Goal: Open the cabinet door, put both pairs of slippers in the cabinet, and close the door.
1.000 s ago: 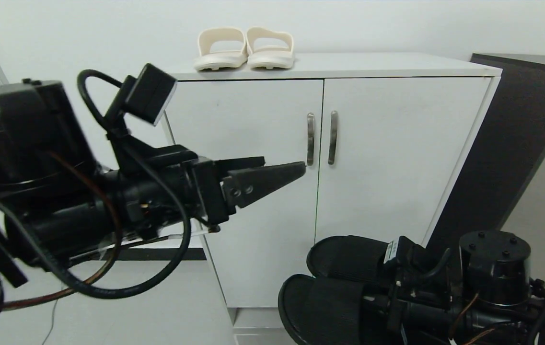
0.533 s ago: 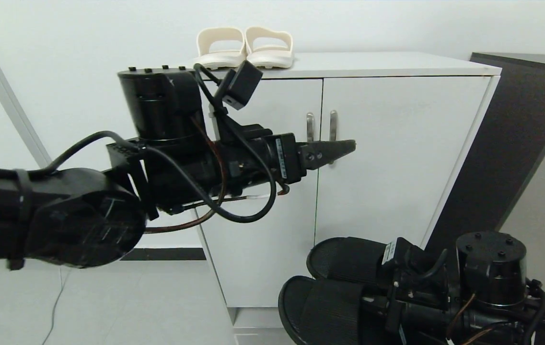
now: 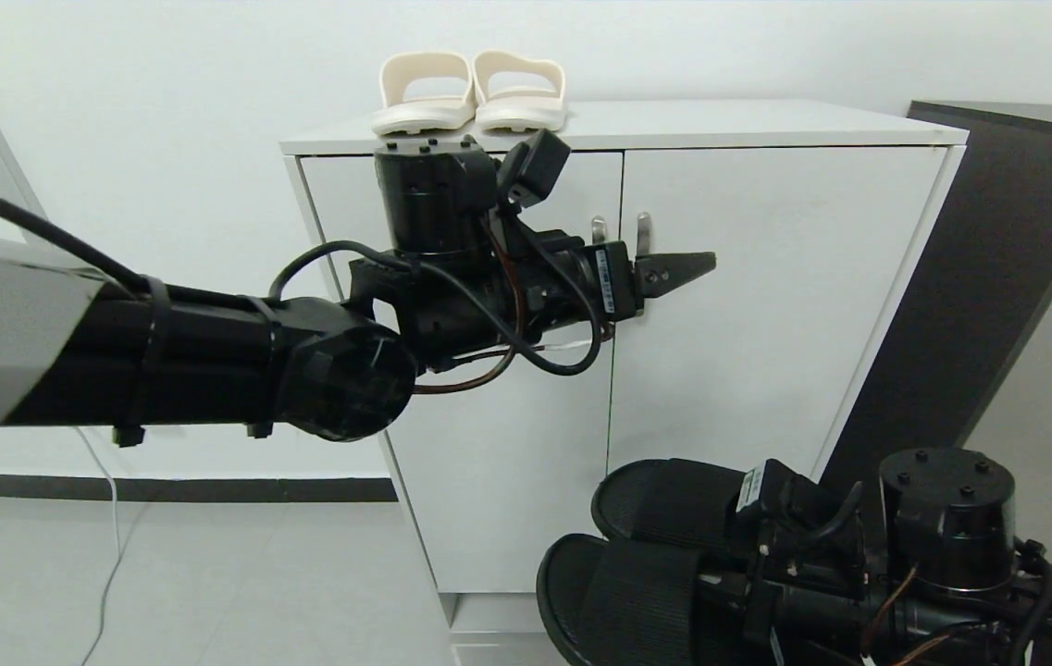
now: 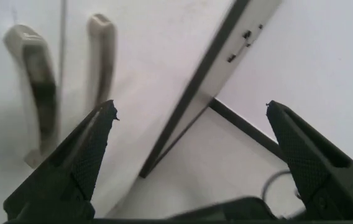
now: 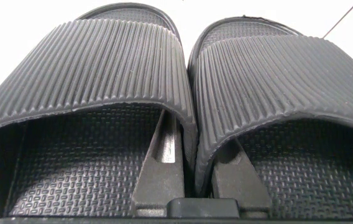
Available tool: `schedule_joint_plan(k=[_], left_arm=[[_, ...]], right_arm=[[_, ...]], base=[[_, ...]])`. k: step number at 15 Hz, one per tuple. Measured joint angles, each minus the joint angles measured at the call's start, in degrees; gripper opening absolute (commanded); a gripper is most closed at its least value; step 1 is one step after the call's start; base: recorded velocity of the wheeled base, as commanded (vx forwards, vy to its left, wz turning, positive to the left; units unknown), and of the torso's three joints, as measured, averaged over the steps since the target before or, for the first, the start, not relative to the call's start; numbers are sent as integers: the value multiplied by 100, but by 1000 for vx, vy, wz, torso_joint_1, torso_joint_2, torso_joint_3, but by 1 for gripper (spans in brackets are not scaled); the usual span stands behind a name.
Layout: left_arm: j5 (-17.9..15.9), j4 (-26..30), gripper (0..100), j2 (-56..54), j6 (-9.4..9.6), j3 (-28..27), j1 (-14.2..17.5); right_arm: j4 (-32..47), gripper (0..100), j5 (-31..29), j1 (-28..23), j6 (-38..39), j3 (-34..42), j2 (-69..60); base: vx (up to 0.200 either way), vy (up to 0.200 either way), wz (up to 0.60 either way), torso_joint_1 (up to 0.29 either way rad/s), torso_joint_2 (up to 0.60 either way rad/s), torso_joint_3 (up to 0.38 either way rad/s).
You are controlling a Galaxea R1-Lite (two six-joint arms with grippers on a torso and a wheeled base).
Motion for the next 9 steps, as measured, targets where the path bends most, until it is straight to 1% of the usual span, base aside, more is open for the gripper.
schedule_joint_plan(k=[2, 3, 5, 9], left_arm=[[268, 0, 100, 210, -5, -273, 0], [327, 28, 100, 295, -2, -385, 0], [371, 315, 100, 405, -7, -575, 16], [369, 482, 100, 590, -7, -923, 41]], right_arm=[[0, 0, 0, 0, -2, 0, 0], [0, 0, 0, 0, 0, 0, 0], [0, 0, 0, 0, -2, 0, 0], [0, 0, 0, 0, -7, 4, 0]], base=[[0, 0, 0, 0, 0, 0], [0, 0, 0, 0, 0, 0], [0, 0, 0, 0, 0, 0], [0, 0, 0, 0, 0, 0]])
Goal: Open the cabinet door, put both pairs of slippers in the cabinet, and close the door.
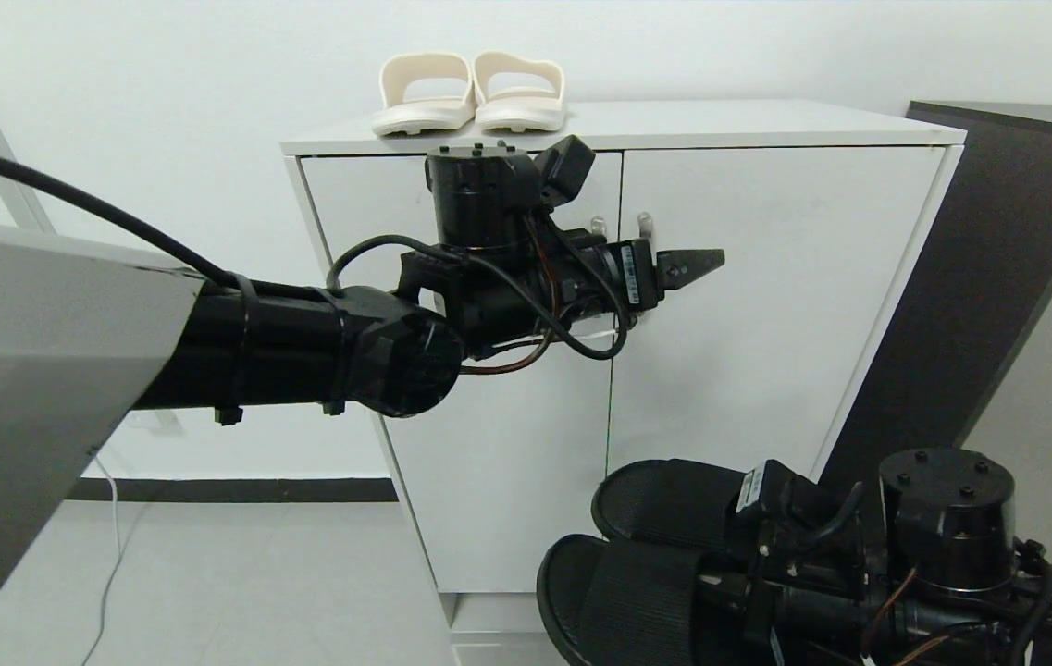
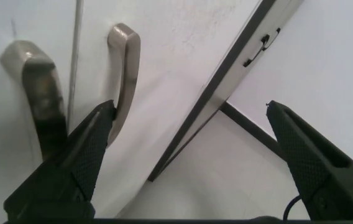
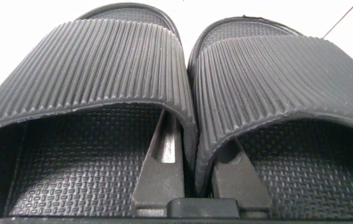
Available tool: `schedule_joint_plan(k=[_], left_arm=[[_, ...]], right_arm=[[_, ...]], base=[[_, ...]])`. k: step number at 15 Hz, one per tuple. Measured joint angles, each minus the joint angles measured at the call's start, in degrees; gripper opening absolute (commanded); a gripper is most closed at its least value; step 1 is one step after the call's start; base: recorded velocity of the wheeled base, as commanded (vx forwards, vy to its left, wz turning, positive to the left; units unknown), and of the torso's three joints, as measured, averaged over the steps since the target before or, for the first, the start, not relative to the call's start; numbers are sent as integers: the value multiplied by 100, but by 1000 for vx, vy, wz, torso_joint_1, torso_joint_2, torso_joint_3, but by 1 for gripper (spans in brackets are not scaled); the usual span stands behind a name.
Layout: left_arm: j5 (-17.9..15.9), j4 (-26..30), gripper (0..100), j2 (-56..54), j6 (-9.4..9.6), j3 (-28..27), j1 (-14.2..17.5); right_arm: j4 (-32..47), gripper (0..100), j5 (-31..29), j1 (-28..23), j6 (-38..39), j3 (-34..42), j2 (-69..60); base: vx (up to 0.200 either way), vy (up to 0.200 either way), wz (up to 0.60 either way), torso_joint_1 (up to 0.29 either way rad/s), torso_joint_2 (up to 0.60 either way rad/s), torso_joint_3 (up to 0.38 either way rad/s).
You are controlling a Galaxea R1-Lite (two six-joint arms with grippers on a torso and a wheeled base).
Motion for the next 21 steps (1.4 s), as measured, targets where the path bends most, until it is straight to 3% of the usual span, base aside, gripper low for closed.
schedule_joint_plan(k=[3, 4, 11, 19, 21], left_arm=[[-2, 104, 100, 110, -37, -196, 2], [0, 99, 0, 135, -80, -232, 5], [15, 60, 0, 11, -124, 110, -4], [-18, -397, 0, -1291, -110, 1871, -194], [-24, -411, 0, -1588, -118, 2081, -174]], right_arm=[[4, 0, 0, 0, -2, 11, 0], [4, 0, 0, 0, 0, 16, 0], [1, 0, 183, 130, 2, 176, -16], [0, 0, 200, 201, -63, 256, -49], [-2, 0, 202, 212, -85, 258, -50]], base=[[0, 0, 0, 0, 0, 0], [0, 0, 0, 0, 0, 0], [0, 0, 0, 0, 0, 0], [0, 0, 0, 0, 0, 0], [0, 0, 0, 0, 0, 0]])
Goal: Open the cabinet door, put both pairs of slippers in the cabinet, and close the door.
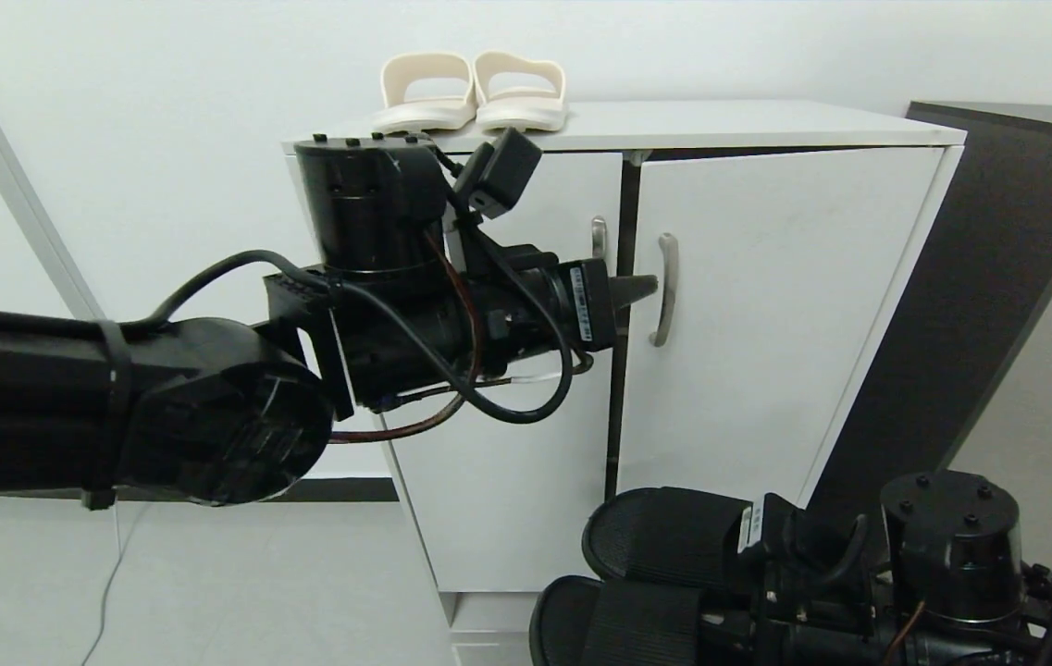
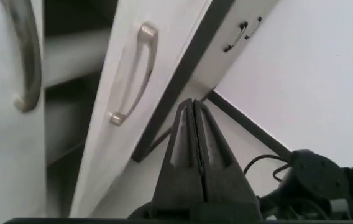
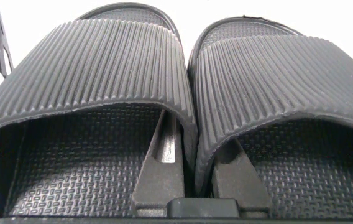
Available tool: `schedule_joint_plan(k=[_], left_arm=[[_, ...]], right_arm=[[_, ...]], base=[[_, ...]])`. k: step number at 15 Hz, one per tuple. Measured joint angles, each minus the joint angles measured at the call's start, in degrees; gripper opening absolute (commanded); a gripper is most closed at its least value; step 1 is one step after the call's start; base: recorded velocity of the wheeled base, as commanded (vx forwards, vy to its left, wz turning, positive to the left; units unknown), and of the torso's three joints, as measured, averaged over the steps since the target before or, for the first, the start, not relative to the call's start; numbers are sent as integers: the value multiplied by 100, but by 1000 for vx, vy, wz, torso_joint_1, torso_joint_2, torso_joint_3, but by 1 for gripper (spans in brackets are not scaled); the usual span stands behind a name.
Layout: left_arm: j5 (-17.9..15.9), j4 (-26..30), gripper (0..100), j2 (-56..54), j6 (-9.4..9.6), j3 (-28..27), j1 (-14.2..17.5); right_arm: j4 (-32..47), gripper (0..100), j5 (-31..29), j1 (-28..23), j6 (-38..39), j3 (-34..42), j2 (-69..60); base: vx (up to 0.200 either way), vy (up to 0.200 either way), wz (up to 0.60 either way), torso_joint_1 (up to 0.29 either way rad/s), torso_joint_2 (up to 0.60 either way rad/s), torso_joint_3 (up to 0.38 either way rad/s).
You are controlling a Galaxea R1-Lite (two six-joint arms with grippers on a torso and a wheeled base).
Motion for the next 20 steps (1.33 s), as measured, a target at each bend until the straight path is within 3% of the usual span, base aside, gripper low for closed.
schedule_joint_plan(k=[3, 7, 13, 16, 20], left_arm=[[-7, 0, 0, 20, -39, -240, 284], [30, 0, 0, 507, -315, -1006, 400], [124, 80, 0, 1346, -336, -2057, 435], [211, 63, 0, 1456, -328, -2074, 356], [367, -145, 0, 1215, -268, -1428, 118]], right_arm=[[2, 0, -6, 69, -6, 5, -7], [2, 0, -16, 117, -11, 41, -16], [2, 0, -55, 307, -20, 85, -21], [4, 0, -66, 375, -20, 94, -22], [6, 0, -71, 400, -16, 99, -18]], base=[[0, 0, 0, 0, 0, 0], [0, 0, 0, 0, 0, 0], [0, 0, 0, 0, 0, 0], [-133, 0, 0, 3, 2, 0], [-200, 0, 0, 6, 4, 1]])
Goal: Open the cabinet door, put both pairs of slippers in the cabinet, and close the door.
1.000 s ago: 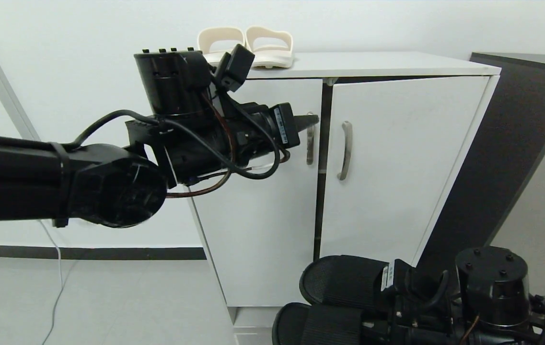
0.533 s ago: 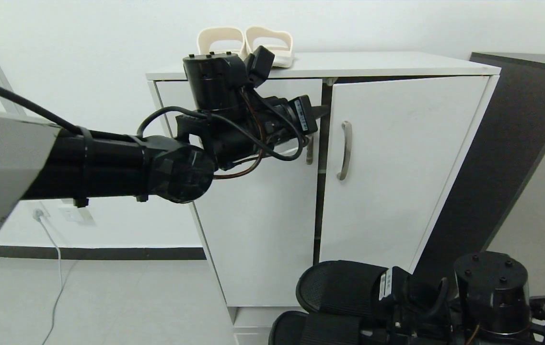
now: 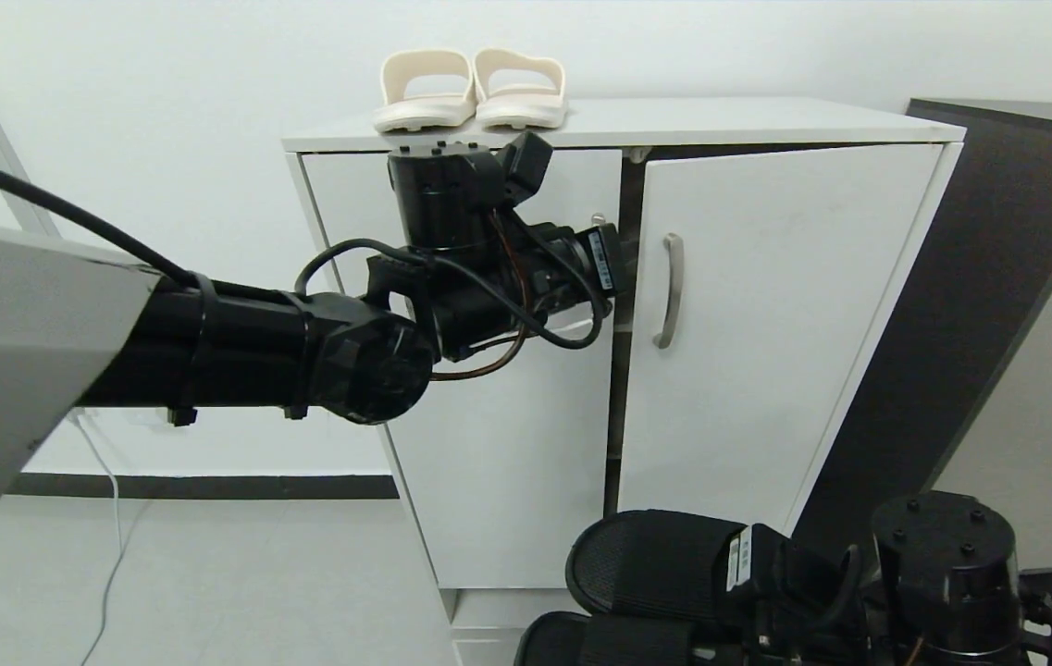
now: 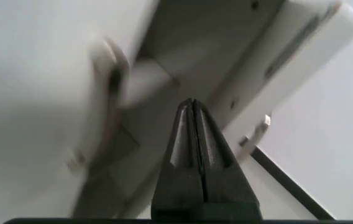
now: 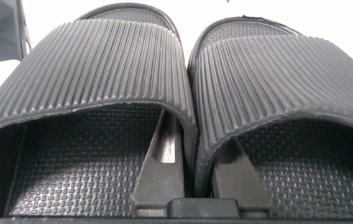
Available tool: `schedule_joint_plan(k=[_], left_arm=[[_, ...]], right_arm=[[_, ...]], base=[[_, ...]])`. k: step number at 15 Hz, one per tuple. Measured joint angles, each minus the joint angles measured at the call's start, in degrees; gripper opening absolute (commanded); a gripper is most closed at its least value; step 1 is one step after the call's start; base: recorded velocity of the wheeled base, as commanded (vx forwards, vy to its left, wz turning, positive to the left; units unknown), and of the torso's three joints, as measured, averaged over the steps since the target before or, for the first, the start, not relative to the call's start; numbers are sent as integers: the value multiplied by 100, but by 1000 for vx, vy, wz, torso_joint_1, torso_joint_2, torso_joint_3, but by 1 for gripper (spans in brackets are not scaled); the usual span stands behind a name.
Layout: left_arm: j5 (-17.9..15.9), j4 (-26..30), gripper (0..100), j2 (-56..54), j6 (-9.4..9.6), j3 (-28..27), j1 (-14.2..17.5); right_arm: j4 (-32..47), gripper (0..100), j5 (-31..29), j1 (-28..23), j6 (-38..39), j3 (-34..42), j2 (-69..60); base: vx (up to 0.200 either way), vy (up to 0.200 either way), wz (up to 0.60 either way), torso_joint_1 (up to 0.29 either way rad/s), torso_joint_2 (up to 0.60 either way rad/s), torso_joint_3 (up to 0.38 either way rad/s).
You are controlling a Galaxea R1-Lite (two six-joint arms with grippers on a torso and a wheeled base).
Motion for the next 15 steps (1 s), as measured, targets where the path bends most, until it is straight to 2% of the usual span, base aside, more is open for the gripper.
schedule_joint_plan(k=[3, 6, 8, 11, 15], left_arm=[[0, -244, 0, -368, 52, 564, -302], [4, -273, 0, -674, 88, 873, -341], [6, -311, 0, -901, 90, 1212, -223], [4, -638, 0, -1380, 90, 2166, 135], [6, -897, 0, -2733, 85, 3968, 601]], right_arm=[[-4, 0, 5, 15, -15, 0, -2], [-9, 0, 2, 12, -23, 0, -2], [-6, 0, 2, 4, -26, 0, -2], [-2, 0, 0, -30, -17, 1, 2], [-4, 0, 0, -146, -15, -30, 2]], base=[[-200, 0, 0, -1, 1, 2], [0, 0, 0, 0, 0, 0], [0, 0, 0, 0, 0, 0], [0, 0, 0, 0, 0, 0], [0, 0, 0, 0, 0, 0]])
